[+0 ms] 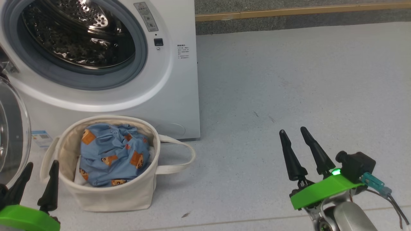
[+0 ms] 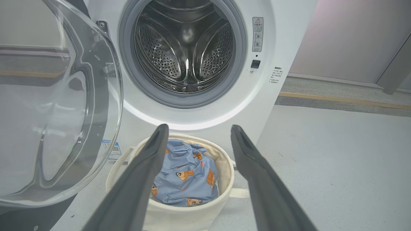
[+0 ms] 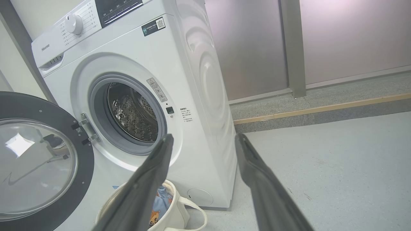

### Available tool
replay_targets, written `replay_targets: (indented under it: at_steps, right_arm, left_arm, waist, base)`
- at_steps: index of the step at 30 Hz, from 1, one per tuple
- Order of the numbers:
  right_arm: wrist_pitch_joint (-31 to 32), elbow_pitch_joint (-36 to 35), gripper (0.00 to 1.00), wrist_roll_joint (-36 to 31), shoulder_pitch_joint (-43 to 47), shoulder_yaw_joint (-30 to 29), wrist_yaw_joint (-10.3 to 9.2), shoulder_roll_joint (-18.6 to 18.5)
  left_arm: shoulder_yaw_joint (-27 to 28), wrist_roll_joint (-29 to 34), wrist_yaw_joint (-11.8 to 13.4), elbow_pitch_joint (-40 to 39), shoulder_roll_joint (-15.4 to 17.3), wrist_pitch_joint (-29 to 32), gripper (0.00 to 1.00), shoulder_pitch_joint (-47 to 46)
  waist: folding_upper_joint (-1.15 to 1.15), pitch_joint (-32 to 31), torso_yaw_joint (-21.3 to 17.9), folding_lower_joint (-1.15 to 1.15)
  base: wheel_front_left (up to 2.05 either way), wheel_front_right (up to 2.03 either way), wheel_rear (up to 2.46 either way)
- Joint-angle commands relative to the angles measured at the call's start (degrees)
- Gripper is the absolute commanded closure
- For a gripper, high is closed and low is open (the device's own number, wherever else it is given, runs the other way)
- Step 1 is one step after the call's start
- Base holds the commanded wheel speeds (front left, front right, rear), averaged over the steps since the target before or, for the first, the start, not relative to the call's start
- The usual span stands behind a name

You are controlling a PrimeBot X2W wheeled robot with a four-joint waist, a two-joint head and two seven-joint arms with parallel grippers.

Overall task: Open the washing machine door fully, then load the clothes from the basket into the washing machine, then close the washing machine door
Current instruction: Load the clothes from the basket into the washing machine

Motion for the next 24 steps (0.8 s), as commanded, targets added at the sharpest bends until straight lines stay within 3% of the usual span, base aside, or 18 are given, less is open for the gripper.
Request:
replay_targets:
  at_steps: [1,11,24]
  right_arm:
    - [0.23,-2.03,0.0,-0.01,-1.29,1.08,0.06,0.34]
    - [0.12,-2.18,0.0,-0.28,-0.94,0.95,0.06,0.55]
    - [0.11,-2.66,0.0,-0.43,-0.57,0.65,0.06,0.86]
  left_arm:
    - [2.28,0.06,0.03,-1.96,2.75,0.2,0.0,-2.25]
    - [1.56,-1.49,-0.16,-3.95,4.4,0.98,0.0,-1.68]
    - [1.57,-2.77,0.61,-4.13,4.04,1.51,0.0,-2.65]
  waist:
    - [0.0,-0.04,0.03,0.0]
    - [0.0,0.23,0.16,0.0]
    - [0.0,1.18,0.61,0.0]
  base:
    - [0.0,0.0,0.0]
    - [0.47,-0.53,0.06]
    - [1.71,-1.89,0.19]
